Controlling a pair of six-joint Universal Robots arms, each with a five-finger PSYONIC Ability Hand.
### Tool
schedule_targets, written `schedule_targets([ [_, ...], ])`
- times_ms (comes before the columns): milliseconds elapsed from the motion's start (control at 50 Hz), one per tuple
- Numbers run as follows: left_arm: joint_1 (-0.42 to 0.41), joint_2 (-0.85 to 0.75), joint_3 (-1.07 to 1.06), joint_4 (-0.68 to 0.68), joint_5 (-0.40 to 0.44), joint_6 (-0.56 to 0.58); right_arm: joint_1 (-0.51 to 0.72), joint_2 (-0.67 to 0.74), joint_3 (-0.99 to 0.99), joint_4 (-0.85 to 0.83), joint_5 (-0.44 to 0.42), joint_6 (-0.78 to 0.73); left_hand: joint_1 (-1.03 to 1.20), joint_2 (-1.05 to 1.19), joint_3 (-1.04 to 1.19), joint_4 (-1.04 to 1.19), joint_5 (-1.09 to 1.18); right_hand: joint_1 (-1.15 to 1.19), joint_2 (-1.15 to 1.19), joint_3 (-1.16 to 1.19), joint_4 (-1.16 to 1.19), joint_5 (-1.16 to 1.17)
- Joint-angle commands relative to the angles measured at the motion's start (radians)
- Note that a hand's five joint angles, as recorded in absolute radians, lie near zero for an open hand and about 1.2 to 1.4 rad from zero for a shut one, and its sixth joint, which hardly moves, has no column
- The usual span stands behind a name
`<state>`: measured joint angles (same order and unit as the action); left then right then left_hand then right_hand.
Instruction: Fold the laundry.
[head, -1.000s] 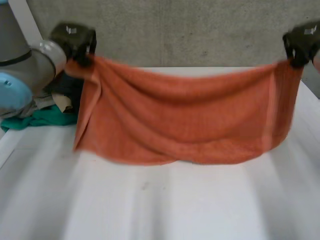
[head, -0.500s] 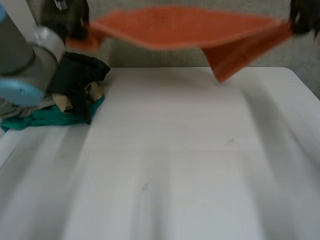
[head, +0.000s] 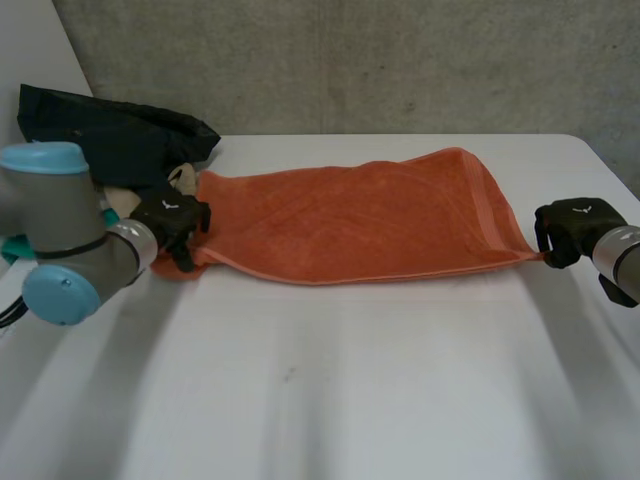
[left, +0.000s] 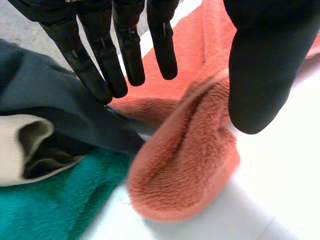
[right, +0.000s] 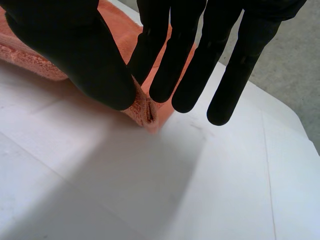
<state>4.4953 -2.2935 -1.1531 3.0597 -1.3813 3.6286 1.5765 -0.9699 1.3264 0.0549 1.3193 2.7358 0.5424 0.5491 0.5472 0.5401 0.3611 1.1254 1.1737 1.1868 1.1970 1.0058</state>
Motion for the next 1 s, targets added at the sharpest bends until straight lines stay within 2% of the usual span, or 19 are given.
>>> schedule_targets([
  [20,0.047,0.061,-0.029,-0.004,-0.018,-0.067,0.000,-0.001,-0.004,-0.003,0.001,-0.007,0.023,0.017,0.019,0.026,0.030,0.271,0.223,0.209,0.199,0.216],
  [220,0.107,0.016,-0.019,-0.058,0.001,-0.156,-0.001,0.000,-0.009,-0.004,0.001,-0.027,0.053,0.046,0.048,0.055,0.059,0.271,0.223,0.209,0.199,0.216],
  [440,0.107,-0.121,0.153,-0.295,0.027,-0.165,-0.038,0.000,-0.026,0.003,0.001,-0.036,0.149,0.143,0.145,0.152,0.156,0.271,0.223,0.209,0.199,0.216],
  [460,0.105,-0.126,0.164,-0.303,0.025,-0.165,-0.039,-0.001,-0.026,0.002,0.001,-0.036,0.187,0.181,0.183,0.190,0.194,0.271,0.223,0.209,0.199,0.216],
  [540,0.099,-0.136,0.204,-0.305,0.013,-0.162,-0.044,-0.006,-0.026,0.003,0.001,-0.038,0.852,0.845,0.847,0.854,0.859,0.271,0.223,0.209,0.199,0.216],
  [680,0.090,-0.032,0.187,-0.345,0.025,-0.159,-0.061,-0.039,-0.026,0.054,-0.003,-0.087,0.854,0.847,0.849,0.856,0.861,0.271,0.223,0.209,0.199,0.216],
  [820,0.105,0.149,0.041,-0.346,0.065,-0.090,-0.113,-0.139,-0.026,0.196,-0.037,-0.195,0.854,0.847,0.849,0.856,0.861,0.271,0.223,0.209,0.199,0.216],
  [960,0.142,0.227,-0.111,-0.334,0.079,0.103,-0.145,-0.207,-0.026,0.404,-0.086,-0.364,0.854,0.847,0.849,0.856,0.861,0.271,0.223,0.209,0.199,0.216],
  [1000,0.146,0.218,-0.131,-0.316,0.091,0.139,-0.153,-0.214,-0.027,0.453,-0.098,-0.410,0.741,0.734,0.736,0.743,0.747,0.271,0.223,0.209,0.199,0.216],
])
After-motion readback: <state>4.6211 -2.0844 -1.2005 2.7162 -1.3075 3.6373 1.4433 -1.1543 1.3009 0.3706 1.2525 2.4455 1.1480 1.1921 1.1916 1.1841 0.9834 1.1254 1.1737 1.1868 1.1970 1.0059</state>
